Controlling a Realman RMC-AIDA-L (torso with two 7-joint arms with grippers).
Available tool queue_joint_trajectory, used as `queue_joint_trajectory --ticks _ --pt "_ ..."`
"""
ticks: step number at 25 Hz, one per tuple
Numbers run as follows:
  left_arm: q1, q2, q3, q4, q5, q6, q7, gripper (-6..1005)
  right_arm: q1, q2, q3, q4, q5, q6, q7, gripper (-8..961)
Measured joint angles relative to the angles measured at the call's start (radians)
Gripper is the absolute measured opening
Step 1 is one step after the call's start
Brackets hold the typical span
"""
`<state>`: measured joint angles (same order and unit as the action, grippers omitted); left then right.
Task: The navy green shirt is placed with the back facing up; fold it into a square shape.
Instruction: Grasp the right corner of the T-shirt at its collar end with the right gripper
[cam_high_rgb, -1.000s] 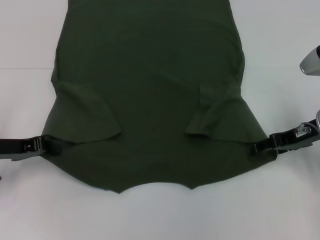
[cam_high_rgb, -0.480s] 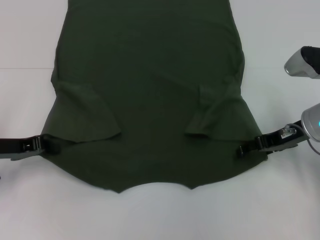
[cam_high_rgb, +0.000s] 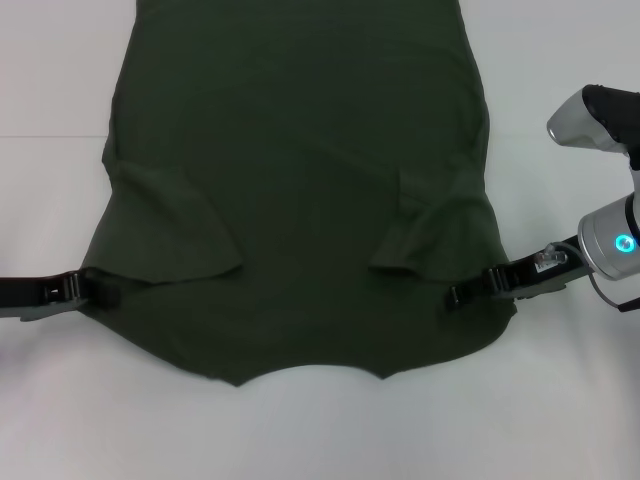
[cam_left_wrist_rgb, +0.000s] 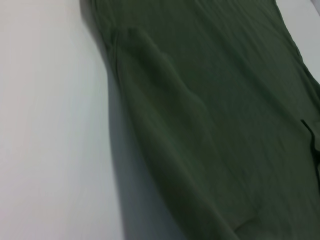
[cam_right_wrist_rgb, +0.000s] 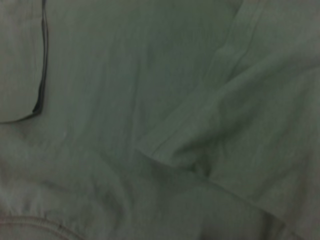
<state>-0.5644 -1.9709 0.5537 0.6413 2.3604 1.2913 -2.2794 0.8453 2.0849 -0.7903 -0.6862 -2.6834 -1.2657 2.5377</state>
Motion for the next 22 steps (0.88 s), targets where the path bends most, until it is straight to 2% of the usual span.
queue_joint_trajectory --ticks 9,14,22 --pt "0.0 0.0 0.0 0.001 -0.001 0.002 0.0 82 -0.02 -0.009 0.007 -0.006 0.007 -0.003 0.006 743" --pt "0.0 0.0 0.0 0.001 -0.003 0.002 0.0 84 -0.022 -0.01 0.004 -0.005 0.007 -0.003 0.006 504" --pt "0.0 0.0 -0.004 0.009 -0.003 0.003 0.001 88 -0.022 -0.012 0.006 -0.008 0.008 -0.004 0.007 349"
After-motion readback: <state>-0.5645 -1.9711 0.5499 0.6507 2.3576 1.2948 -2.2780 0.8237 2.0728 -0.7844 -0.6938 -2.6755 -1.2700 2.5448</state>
